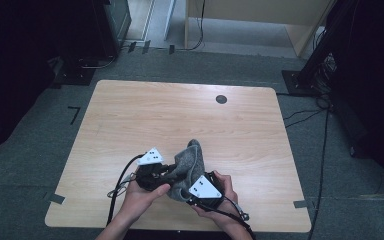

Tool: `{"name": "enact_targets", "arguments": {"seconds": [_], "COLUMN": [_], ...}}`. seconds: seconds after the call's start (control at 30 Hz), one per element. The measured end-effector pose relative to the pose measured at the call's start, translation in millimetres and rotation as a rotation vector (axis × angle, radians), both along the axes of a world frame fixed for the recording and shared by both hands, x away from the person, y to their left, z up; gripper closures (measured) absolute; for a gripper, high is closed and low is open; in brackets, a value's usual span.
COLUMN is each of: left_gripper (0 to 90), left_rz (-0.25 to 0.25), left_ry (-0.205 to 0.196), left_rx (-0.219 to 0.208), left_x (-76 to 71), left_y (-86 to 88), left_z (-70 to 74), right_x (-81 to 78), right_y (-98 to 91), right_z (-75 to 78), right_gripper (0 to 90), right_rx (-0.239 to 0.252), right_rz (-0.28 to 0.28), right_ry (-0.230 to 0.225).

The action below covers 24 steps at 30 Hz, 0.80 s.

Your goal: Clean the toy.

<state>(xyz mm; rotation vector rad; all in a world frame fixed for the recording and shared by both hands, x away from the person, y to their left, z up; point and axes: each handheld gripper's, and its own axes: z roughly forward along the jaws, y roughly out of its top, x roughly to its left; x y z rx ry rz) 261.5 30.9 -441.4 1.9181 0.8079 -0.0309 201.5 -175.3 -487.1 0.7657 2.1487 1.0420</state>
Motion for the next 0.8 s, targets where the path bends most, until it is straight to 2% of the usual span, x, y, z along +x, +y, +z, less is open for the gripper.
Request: {"name": "enact_targets", "arguments": {"seconds": [0.03,0.07,0.13,0.17,0.2,0.23,0.27,0.3,0.33,0.37,0.4,0.43,0.5,0.57,0.6,0.63,0.67,0.7,0.73,0.77,0.8], "left_gripper": [78.3,79.6,77.7,71.8,61.6,53.6,55.2,58.2,64.7,74.9,79.0,80.6,81.1,75.1,61.9,54.4,55.0,60.4,71.2,78.4,79.6], "left_rz": [-0.002,-0.004,0.006,0.008,0.008,0.015,0.019,0.016,0.025,0.031,0.032,0.039,0.050,0.019,0.029,0.038,0.043,0.047,0.056,0.075,0.095], "left_ry": [0.004,0.006,0.001,0.005,0.005,-0.025,-0.055,-0.055,-0.053,-0.044,-0.034,-0.032,-0.069,-0.116,-0.153,-0.187,-0.182,-0.156,-0.136,-0.134,-0.126], "left_rx": [-0.016,-0.032,-0.050,-0.049,-0.035,-0.005,0.018,0.021,0.004,-0.019,-0.038,-0.048,-0.046,-0.035,0.010,0.057,0.063,0.044,0.031,0.031,0.032], "left_x": [1.4,1.9,-0.3,-1.8,-4.0,-7.8,-10.3,-9.7,-8.0,-5.2,-2.2,-0.5,-2.8,-11.3,-16.8,-20.1,-20.1,-17.1,-13.5,-10.6,-8.3], "left_y": [3.7,6.0,5.4,2.1,-3.1,-7.0,-8.0,-6.5,-2.5,2.6,7.5,11.4,12.6,2.0,-6.3,-11.6,-11.8,-8.4,-2.9,1.8,5.4], "left_z": [0.9,1.5,2.7,3.1,2.9,3.4,4.1,4.9,5.5,5.9,6.2,6.6,8.3,10.0,10.2,10.3,10.2,9.8,9.7,9.4,9.0], "right_x": [0.2,0.3,-0.2,-0.2,-0.7,-1.2,-1.4,-1.7,-2.0,-2.1,-1.8,-1.5,-0.8,-0.5,-0.9,-1.6,-1.8,-2.1,-2.3,-2.4,-2.1], "right_y": [-0.6,-1.0,-0.4,-0.1,1.1,2.3,3.8,4.1,3.4,2.1,0.6,-0.7,-1.7,1.4,4.3,6.9,7.9,6.9,4.8,3.0,1.1], "right_z": [0.5,1.4,3.2,3.9,4.4,4.9,4.5,3.6,3.1,3.4,4.4,5.7,7.4,7.8,8.0,7.8,7.0,6.1,5.8,5.8,6.3], "right_gripper": [34.6,34.7,34.7,34.7,34.7,34.7,34.7,34.7,34.7,34.7,34.7,34.7,34.7,34.7,34.7,34.7,34.7,34.7,34.7,34.7,34.7], "right_rx": [0.012,0.021,0.035,0.038,0.047,0.047,0.037,0.030,0.032,0.030,0.033,0.041,0.056,0.072,0.078,0.069,0.052,0.046,0.046,0.041,0.039], "right_rz": [0.003,0.007,0.012,0.012,0.014,0.016,0.013,0.013,0.016,0.019,0.020,0.018,0.009,0.009,0.012,0.010,0.006,0.007,0.012,0.008,0.000], "right_ry": [0.002,-0.004,-0.007,-0.015,-0.014,-0.015,-0.018,-0.019,-0.017,-0.016,-0.016,-0.017,-0.025,-0.023,-0.023,-0.025,-0.029,-0.029,-0.024,-0.022,-0.025]}}
